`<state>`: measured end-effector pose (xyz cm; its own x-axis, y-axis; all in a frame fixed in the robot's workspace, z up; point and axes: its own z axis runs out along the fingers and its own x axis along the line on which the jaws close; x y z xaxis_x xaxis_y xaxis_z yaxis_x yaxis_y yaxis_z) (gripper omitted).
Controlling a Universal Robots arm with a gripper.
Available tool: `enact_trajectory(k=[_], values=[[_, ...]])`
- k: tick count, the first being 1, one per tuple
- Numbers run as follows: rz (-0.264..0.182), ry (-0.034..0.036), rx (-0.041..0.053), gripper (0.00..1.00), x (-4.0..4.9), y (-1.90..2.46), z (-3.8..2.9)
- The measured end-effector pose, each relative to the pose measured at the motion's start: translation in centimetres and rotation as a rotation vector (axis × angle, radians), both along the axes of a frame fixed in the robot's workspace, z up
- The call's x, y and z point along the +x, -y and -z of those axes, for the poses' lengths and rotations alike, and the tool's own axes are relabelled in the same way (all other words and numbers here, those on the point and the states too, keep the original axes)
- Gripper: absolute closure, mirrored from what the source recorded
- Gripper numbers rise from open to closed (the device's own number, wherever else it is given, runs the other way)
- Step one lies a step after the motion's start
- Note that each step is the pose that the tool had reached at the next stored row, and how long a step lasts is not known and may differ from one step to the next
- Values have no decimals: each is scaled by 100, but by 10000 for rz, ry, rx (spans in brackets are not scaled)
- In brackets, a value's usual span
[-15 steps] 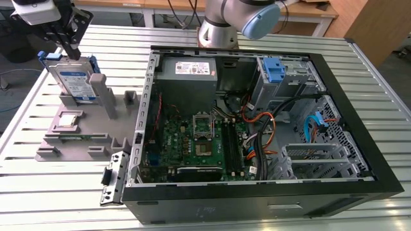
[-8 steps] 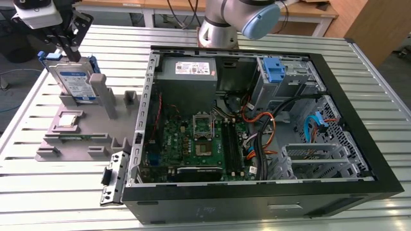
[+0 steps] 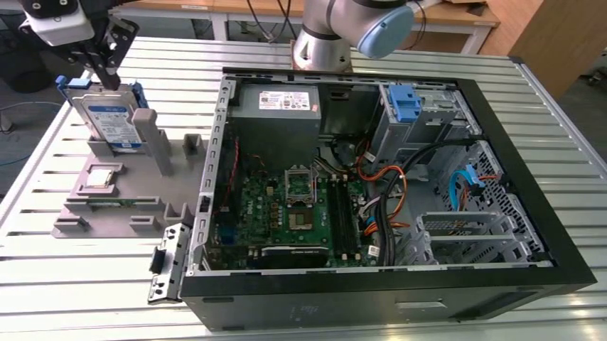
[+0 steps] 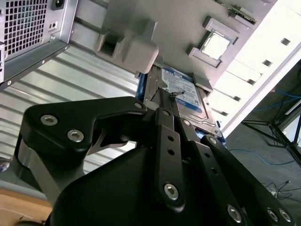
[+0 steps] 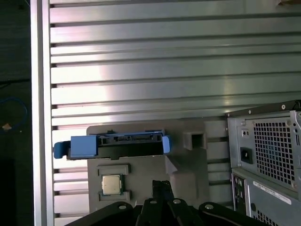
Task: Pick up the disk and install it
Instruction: 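Reach for the disk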
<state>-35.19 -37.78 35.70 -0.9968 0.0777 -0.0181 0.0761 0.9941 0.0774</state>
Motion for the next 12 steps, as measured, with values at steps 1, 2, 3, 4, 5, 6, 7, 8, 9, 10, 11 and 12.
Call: enact_trajectory(k=[1,2,3,4,5,6,7,8,9,10,11,12], values=[[0,-2,0,90,-6,0,8],[0,-4,-2,90,-12,0,16],[-1,-5,-2,90,-21,1,25],[-1,-5,-2,90,-31,0,34],[-1,-4,-1,90,-44,-2,43],[-1,-3,-1,90,-59,-5,54],[-1,-3,-1,90,-70,-9,61],[-1,-4,-1,90,-83,-14,65],[-1,-2,1,90,-97,-22,70],[-1,-3,1,90,-110,-36,74],[1,-4,1,90,-123,-50,77],[0,-5,2,90,-134,-66,81]])
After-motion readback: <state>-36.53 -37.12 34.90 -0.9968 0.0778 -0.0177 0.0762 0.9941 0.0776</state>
